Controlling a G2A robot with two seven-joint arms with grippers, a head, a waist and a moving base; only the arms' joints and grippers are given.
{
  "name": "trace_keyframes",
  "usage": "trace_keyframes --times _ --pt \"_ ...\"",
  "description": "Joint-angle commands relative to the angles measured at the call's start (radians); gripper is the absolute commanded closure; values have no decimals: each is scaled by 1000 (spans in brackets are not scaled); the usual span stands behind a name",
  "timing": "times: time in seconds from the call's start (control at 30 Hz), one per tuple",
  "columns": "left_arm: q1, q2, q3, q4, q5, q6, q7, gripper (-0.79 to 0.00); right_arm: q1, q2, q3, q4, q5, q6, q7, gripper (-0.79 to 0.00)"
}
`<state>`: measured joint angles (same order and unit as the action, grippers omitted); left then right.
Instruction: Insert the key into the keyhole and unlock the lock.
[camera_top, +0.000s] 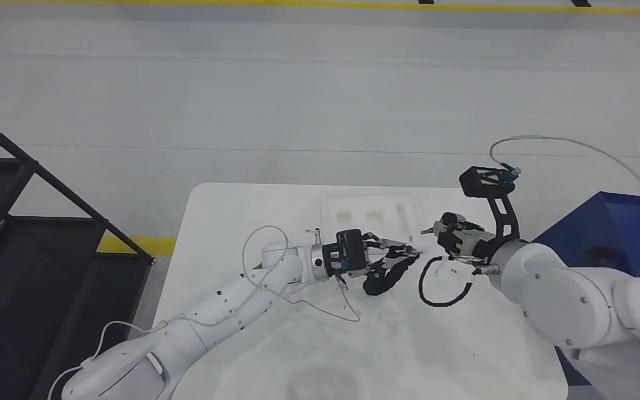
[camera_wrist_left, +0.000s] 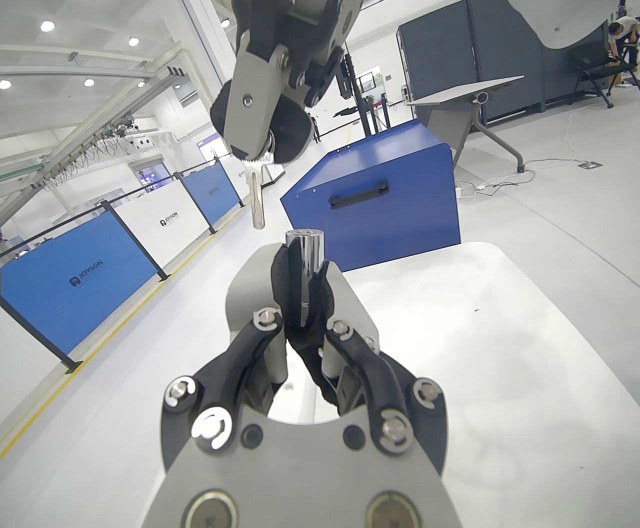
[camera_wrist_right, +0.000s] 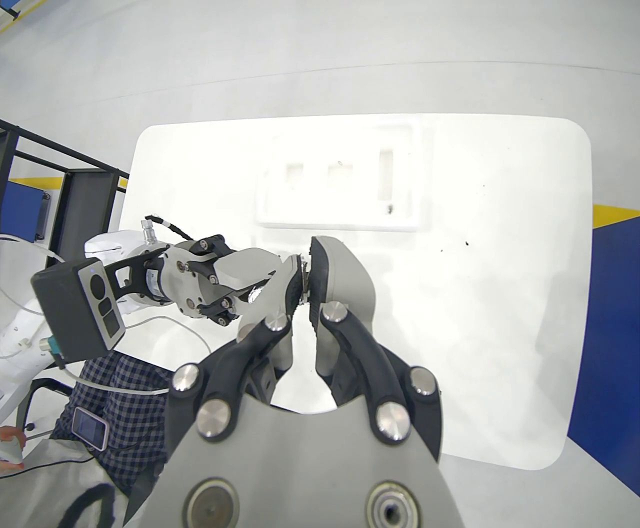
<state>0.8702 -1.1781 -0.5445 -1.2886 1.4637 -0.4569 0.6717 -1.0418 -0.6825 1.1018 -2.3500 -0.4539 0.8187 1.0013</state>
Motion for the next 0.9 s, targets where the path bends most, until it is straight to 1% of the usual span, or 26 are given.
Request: trace_keyframes --times 0.0,0.37,0.57,0.67,0.87 --pt "1 -4 -4 8 -2 -1 -5 0 6 6 -6 0 16 6 -5 0" --pt "-4 -33 -10 38 3 1 -20 0 36 48 -50 0 146 54 -54 0" --pt "-7 -48 -12 59 14 4 -17 0 79 71 -68 0 226 98 -98 0" --pt "-2 -54 -17 65 12 12 8 0 79 71 -68 0 226 98 -98 0" --pt "-2 -54 -17 65 12 12 8 0 79 71 -68 0 226 98 -98 0"
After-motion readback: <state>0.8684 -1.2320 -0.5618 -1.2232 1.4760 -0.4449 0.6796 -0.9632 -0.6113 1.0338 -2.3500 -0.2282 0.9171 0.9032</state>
